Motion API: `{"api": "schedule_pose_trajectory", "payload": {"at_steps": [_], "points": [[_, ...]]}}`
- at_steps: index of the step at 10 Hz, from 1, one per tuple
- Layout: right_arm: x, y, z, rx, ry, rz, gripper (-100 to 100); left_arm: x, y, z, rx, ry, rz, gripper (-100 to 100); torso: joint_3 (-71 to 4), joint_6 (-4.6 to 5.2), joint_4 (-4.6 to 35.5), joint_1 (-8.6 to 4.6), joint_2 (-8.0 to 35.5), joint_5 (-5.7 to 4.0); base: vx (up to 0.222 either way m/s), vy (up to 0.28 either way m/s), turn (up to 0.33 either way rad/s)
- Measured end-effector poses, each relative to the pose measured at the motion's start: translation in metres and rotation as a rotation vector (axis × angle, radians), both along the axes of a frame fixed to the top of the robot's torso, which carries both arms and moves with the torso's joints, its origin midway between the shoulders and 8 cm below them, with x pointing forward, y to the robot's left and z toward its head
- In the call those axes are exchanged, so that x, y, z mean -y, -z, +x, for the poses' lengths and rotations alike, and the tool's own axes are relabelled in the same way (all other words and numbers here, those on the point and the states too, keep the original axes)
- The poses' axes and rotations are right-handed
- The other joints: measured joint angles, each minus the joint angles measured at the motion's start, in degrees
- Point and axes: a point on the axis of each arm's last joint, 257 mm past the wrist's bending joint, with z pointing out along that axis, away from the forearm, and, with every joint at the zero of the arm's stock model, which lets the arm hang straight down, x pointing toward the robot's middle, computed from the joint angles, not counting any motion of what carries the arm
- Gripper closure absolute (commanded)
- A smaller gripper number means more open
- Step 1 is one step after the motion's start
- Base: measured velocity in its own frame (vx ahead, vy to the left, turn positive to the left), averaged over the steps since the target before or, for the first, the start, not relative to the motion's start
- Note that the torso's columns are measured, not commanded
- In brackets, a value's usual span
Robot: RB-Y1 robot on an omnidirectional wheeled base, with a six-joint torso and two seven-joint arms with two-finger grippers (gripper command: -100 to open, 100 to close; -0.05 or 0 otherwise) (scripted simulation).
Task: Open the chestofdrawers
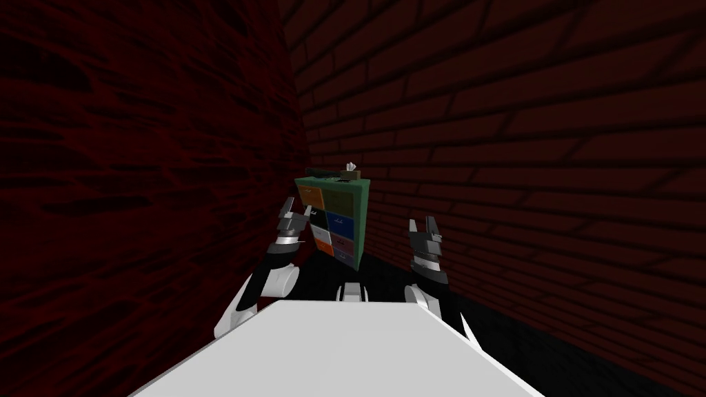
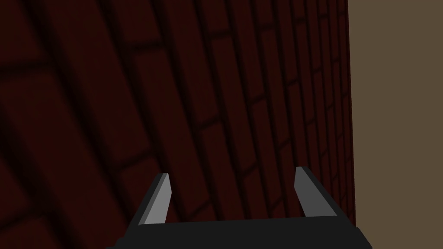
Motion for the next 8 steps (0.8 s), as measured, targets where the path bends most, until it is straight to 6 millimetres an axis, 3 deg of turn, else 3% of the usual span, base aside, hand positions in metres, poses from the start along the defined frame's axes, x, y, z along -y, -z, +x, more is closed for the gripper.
{"api": "schedule_pose_trajectory", "payload": {"at_steps": [8], "points": [[0.0, 0.0, 0.0, 0.0, 0.0, 0.0, 0, 0.009, 0.019, 0.033, -0.135, 0.014, -0.014, -100, 0.0, 0.0, 0.0, -0.01, -0.01, 0.0, 0.026, -0.012, -0.044]]}}
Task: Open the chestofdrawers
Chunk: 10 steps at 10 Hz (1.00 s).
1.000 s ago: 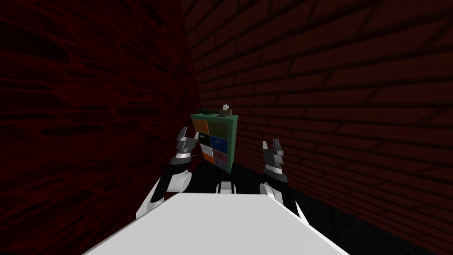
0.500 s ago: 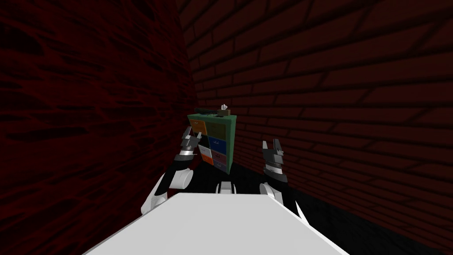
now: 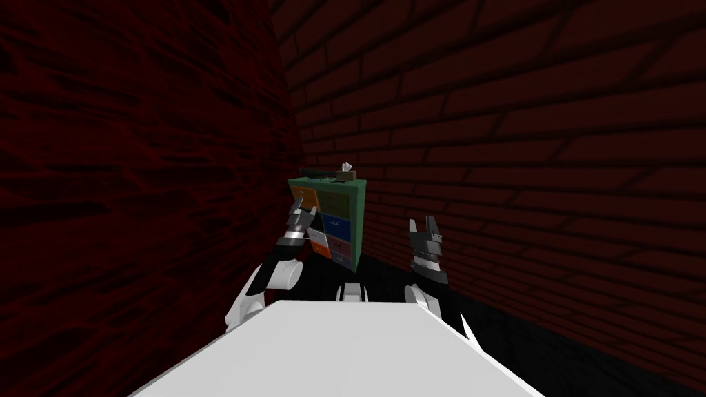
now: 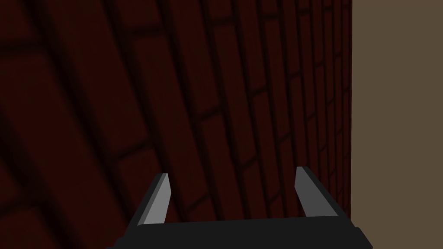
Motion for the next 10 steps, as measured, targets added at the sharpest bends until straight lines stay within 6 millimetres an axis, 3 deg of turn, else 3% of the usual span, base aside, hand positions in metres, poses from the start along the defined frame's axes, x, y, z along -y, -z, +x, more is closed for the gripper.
{"api": "schedule_pose_trajectory", "payload": {"at_steps": [10], "points": [[0.0, 0.0, 0.0, 0.0, 0.0, 0.0, 0, 0.014, 0.033, 0.04, -0.197, 0.021, 0.041, -100, 0.0, 0.0, 0.0, 0.01, -0.01, 0.01, 0.031, -0.012, -0.052]]}}
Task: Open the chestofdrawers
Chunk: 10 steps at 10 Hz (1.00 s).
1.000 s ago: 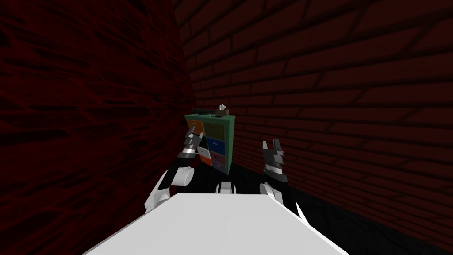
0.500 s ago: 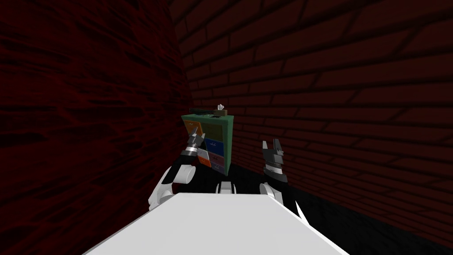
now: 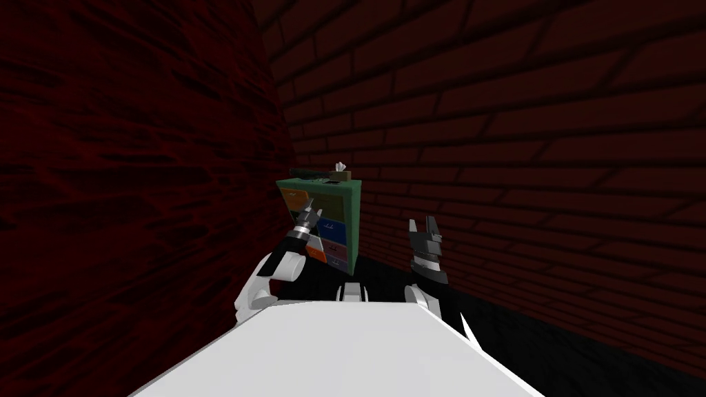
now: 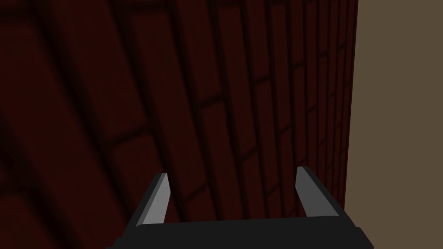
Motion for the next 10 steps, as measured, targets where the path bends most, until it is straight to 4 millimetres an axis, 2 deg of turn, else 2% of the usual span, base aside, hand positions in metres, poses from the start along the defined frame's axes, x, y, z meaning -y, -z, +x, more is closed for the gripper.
{"api": "schedule_pose_trajectory", "payload": {"at_steps": [8, 10], "points": [[0.0, 0.0, 0.0, 0.0, 0.0, 0.0, 0, 0.005, 0.027, 0.022, -0.143, 0.002, 0.07, -100, 0.0, 0.01, 0.0, -0.02, 0.0, -0.01, 0.026, -0.008, -0.042], [0.0, 0.0, 0.0, 0.0, 0.0, 0.0, 0, 0.005, 0.023, 0.021, -0.144, 0.002, 0.071, -100, -0.05, 0.0, -0.01, -0.05, -0.09, -0.02, 0.083, -0.018, -0.004]]}}
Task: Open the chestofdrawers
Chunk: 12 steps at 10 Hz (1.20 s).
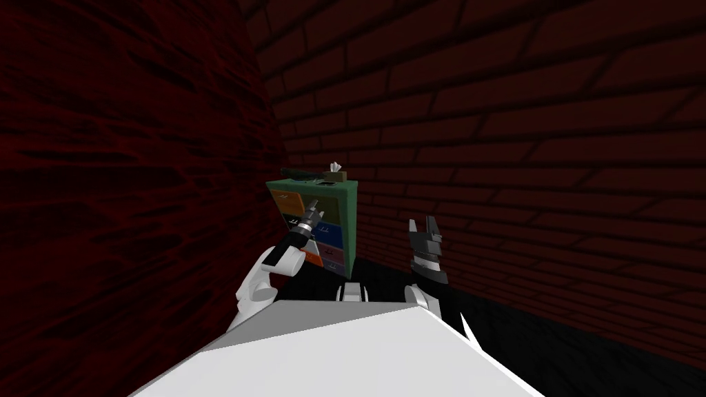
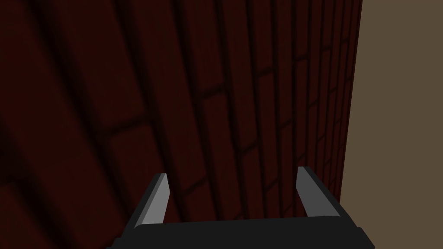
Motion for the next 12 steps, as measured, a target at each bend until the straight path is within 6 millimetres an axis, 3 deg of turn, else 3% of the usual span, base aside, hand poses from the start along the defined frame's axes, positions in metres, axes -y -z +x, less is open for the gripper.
{"api": "schedule_pose_trajectory", "payload": {"at_steps": [1, 2, 8, 9, 12], "points": [[0.0, 0.0, 0.0, 0.0, 0.0, 0.0, 0, 0.0, -0.004, -0.002, 0.0, 0.0, 0.0, -100, -0.1, 0.0, -0.05, 0.01, -0.15, 0.0, 0.056, -0.006, 0.001], [0.0, 0.0, 0.0, 0.0, 0.0, 0.0, 0, 0.0, -0.005, -0.003, -0.002, -0.001, 0.0, 100, 0.01, 0.0, -0.01, 0.06, 0.06, 0.02, -0.049, 0.018, 0.006], [0.0, 0.0, 0.0, 0.0, 0.0, 0.0, 0, 0.005, -0.009, -0.012, 0.001, 0.014, 0.0, 100, 0.12, 0.01, 0.05, -0.01, 0.2, 0.0, -0.13, 0.034, 0.027], [0.0, 0.0, 0.0, 0.0, 0.0, 0.0, 0, 0.005, -0.009, -0.012, -0.001, 0.014, 0.0, -100, -0.1, 0.02, -0.05, -0.11, -0.19, -0.03, 0.068, -0.005, -0.022], [0.0, 0.0, 0.0, 0.0, 0.0, 0.0, 0, 0.004, -0.011, -0.012, -0.01, 0.009, 0.002, -100, -0.22, 0.01, -0.12, -0.08, -0.32, -0.02, 0.159, -0.035, -0.02]]}}
